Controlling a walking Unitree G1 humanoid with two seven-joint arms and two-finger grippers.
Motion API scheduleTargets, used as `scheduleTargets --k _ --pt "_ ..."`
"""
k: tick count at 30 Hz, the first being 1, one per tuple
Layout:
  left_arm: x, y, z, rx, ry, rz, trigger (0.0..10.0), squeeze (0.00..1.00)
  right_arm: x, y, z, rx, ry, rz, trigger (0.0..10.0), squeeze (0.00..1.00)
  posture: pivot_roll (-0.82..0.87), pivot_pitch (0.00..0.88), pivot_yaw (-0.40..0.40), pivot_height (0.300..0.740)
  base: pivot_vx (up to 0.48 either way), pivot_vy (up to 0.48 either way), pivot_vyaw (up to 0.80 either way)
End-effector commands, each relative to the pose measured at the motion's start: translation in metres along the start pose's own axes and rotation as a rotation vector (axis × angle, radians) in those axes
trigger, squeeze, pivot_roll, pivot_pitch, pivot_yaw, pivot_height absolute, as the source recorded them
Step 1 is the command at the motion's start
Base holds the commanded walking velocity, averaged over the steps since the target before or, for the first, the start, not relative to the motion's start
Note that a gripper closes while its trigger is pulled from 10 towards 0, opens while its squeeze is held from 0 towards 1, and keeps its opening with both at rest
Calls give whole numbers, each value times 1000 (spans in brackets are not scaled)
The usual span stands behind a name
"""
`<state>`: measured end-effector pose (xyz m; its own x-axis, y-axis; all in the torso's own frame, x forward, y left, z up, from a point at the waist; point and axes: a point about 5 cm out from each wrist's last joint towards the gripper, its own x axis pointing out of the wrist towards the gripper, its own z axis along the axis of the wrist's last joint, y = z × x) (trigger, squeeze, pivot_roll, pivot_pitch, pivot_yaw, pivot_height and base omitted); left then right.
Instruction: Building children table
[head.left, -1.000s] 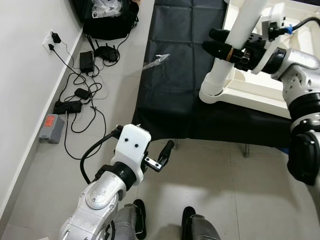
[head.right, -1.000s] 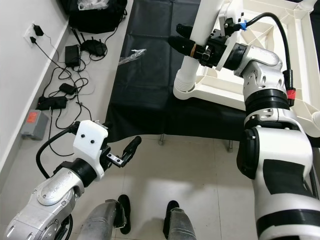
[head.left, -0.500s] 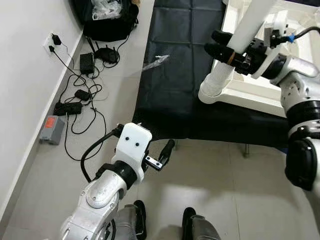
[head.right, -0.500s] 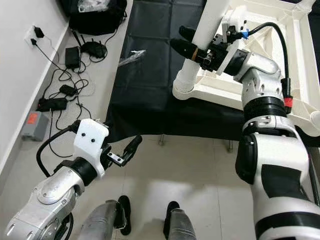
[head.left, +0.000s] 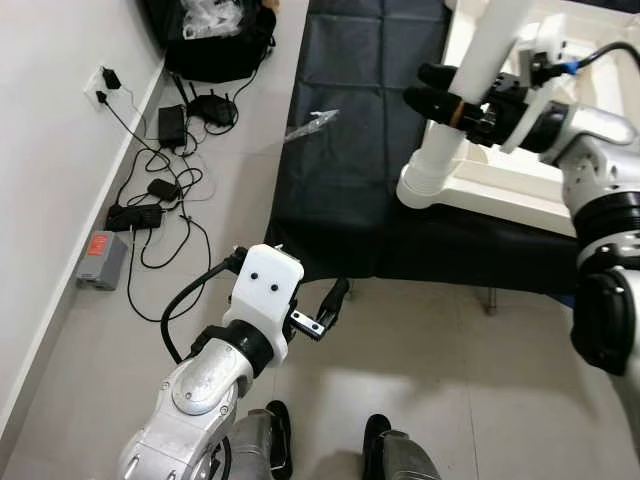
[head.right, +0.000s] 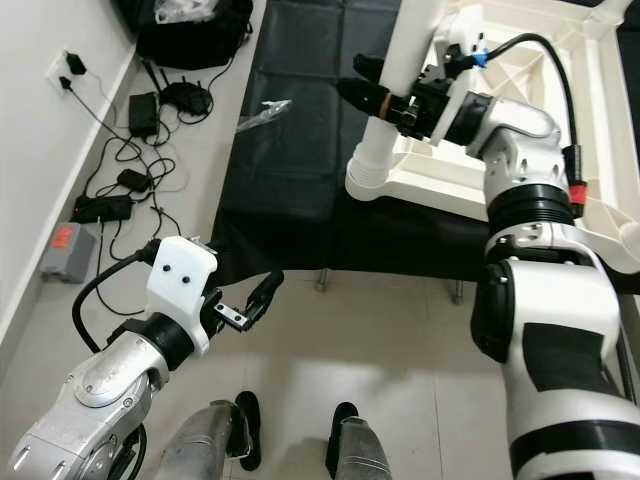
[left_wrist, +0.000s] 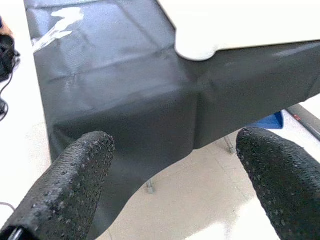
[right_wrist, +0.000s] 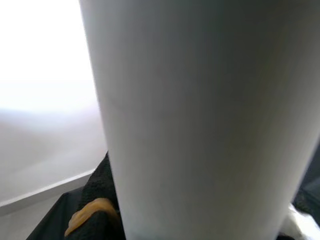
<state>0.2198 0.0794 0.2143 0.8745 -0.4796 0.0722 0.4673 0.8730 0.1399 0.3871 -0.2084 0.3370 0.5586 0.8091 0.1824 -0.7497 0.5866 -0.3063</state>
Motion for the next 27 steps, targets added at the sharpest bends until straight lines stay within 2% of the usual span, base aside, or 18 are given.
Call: scheduleTargets --k 1,3,6,8,14,17,20,21,22,27 --pt "-2 -3 -4 -9 24 -11 10000 0 -7 2 -26 65 81 -53 10000 0 234 399 1 740 0 0 0" --pt "-2 -1 -4 -7 24 -7 10000 0 -9 0 -32 71 100 -114 10000 0 229 398 2 740 0 0 0" --pt "-2 -1 -4 -6 23 -6 10000 0 -10 -1 -34 72 108 -140 10000 0 229 398 2 740 0 0 0" --pt "-2 0 -4 -5 20 -2 10000 0 -13 -5 -38 70 121 -231 10000 0 230 399 2 740 0 0 0" --pt "-1 1 -4 -3 19 1 10000 0 -18 -12 -39 81 119 -360 10000 0 225 395 -2 740 0 0 0" --pt "-1 0 -4 -3 17 2 10000 0 -27 -20 -43 75 123 -534 10000 0 226 387 -2 740 0 0 0" --pt "-1 0 -4 -4 17 2 10000 0 -30 -22 -43 79 123 -571 10000 0 226 387 -2 740 0 0 0" --pt "0 1 -4 -1 15 3 10000 0 -35 -25 -46 76 126 -649 10000 0 227 386 -1 740 0 0 0" --pt "0 2 -4 0 15 4 10000 0 -37 -26 -47 73 128 -675 10000 0 227 386 -1 740 0 0 0" --pt "0 2 -4 1 14 5 10000 0 -41 -27 -50 78 138 -719 10000 0 223 377 -2 740 0 0 0"
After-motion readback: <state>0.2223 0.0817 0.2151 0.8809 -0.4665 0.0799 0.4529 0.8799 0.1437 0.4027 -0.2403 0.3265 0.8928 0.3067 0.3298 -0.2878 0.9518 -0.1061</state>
